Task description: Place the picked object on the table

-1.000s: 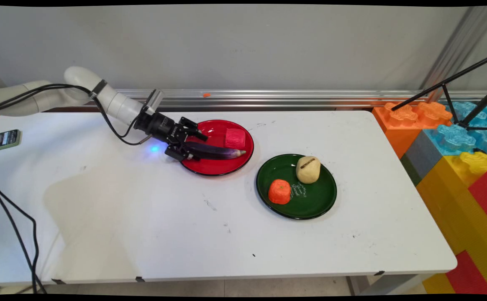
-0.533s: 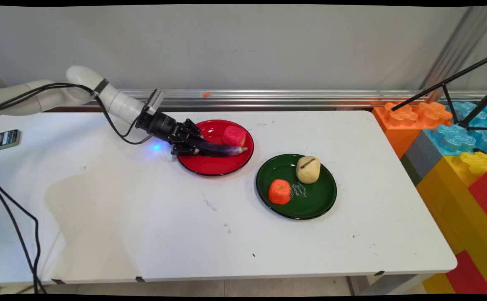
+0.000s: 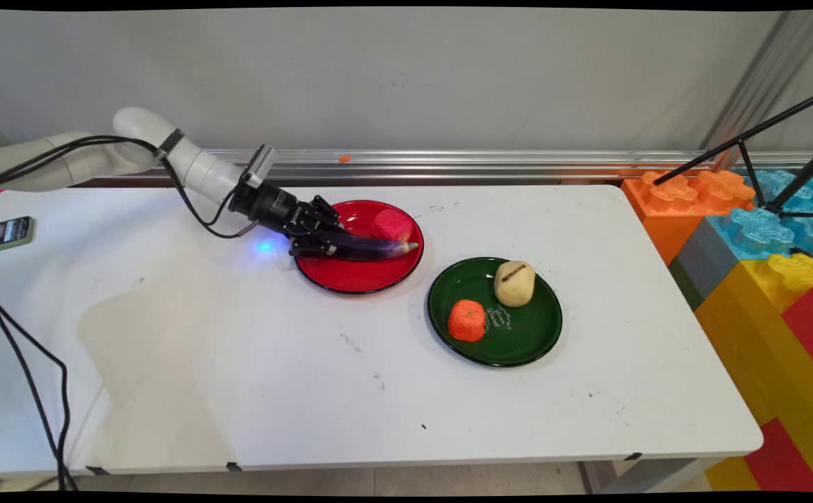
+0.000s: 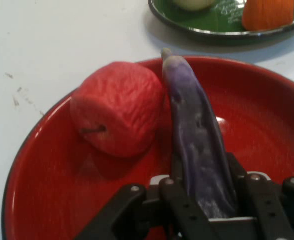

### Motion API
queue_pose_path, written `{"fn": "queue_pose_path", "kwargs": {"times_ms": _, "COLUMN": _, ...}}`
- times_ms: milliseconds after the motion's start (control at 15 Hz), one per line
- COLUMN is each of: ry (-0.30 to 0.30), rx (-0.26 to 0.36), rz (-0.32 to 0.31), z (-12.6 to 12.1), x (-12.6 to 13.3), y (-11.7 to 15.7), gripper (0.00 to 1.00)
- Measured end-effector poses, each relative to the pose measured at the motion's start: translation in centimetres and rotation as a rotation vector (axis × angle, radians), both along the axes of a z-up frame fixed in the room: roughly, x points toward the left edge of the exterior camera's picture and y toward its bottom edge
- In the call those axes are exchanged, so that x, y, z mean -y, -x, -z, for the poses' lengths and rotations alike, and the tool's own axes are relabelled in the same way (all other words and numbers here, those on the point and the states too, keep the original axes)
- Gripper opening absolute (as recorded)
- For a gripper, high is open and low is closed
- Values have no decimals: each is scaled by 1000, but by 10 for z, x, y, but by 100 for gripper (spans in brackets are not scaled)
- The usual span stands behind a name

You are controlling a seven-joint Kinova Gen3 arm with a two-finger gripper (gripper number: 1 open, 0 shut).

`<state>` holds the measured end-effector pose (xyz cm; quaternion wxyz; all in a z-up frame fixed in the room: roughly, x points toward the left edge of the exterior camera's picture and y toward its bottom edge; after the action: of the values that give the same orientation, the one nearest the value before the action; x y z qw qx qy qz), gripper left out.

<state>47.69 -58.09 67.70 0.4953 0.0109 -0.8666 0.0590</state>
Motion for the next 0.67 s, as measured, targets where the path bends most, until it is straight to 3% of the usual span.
{"fn": "queue_pose_path", "kwargs": {"times_ms": 667, "ry": -40, "rx": -96, "rz": 27, "z": -17, "x": -23, "y": 8, "gripper": 0}}
